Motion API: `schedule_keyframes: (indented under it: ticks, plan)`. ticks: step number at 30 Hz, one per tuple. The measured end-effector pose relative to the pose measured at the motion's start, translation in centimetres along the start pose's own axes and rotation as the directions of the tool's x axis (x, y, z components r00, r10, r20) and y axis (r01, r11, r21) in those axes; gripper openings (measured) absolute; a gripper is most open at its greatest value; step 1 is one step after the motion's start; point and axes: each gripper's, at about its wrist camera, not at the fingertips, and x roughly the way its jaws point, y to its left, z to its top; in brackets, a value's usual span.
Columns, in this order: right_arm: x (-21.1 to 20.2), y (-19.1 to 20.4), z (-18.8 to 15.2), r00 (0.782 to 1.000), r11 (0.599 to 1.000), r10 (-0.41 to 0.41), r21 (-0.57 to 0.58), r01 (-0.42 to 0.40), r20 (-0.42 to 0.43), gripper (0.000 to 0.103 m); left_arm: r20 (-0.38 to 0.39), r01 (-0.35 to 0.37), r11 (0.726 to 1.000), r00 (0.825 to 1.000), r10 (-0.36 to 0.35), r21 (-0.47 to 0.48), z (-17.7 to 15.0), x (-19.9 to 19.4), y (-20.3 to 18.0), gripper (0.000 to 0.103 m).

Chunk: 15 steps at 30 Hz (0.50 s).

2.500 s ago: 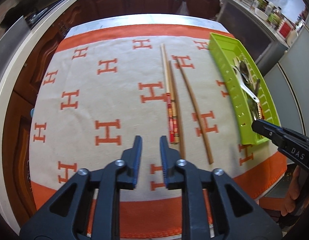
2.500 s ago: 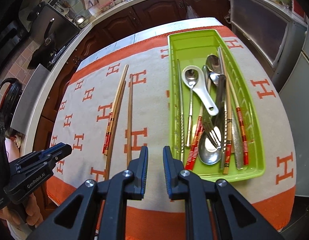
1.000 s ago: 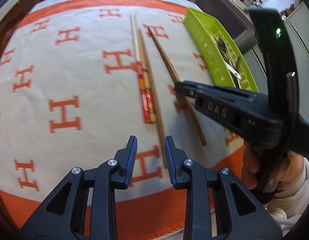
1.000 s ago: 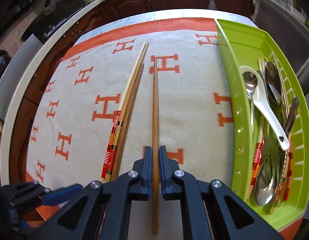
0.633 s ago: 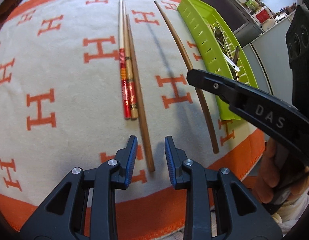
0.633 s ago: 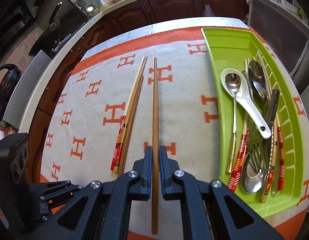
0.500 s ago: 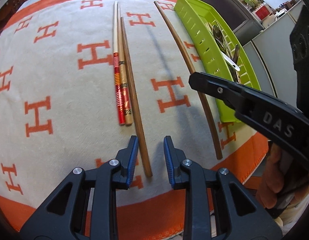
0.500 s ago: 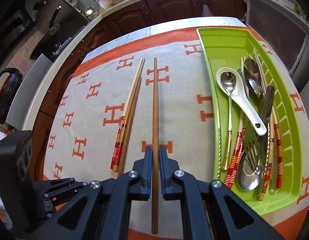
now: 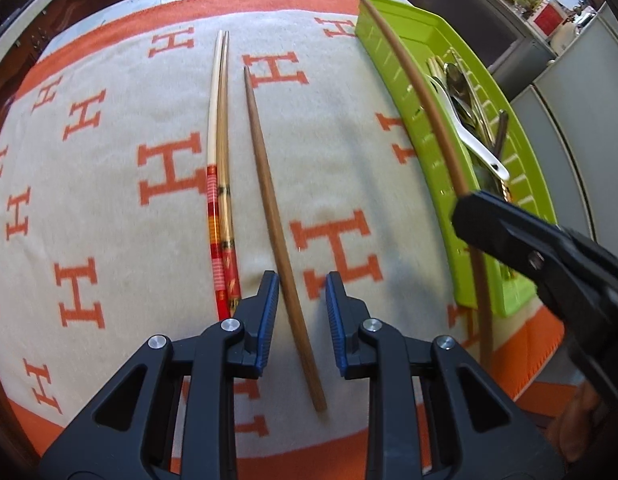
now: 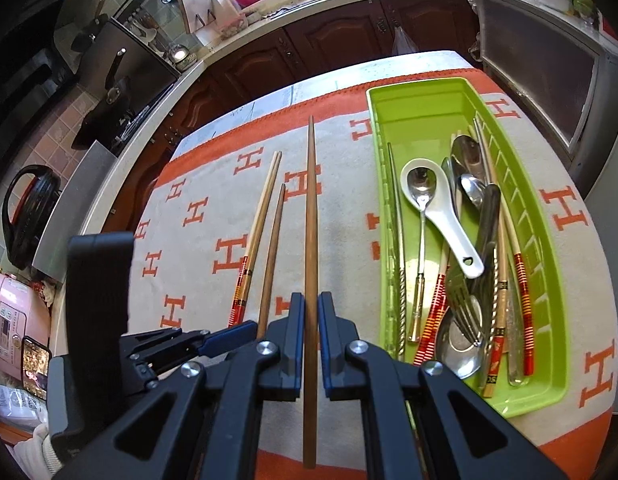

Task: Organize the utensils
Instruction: 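Grasp the second plain brown chopstick with the left gripper while the right holds its chopstick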

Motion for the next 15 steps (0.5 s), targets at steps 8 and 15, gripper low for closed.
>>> schedule_keyframes:
  ticks: [8,15]
  plan:
    - [-1.0,-2.0,0.4,0.999,0.999,0.015,0.041,-0.016,0.029,0.006,0.006,-0.024,0.999,1.000,0.024,-0.048,1.8,0.6,-0.1,0.004]
    - [-2.2,-4.0,1.1,0.998,0.997,0.013,0.079,-0.017,0.056,0.006,0.011,0.031,0.998,0.999,-0.030,-0.060,1.8,-1.0,0.1,0.004]
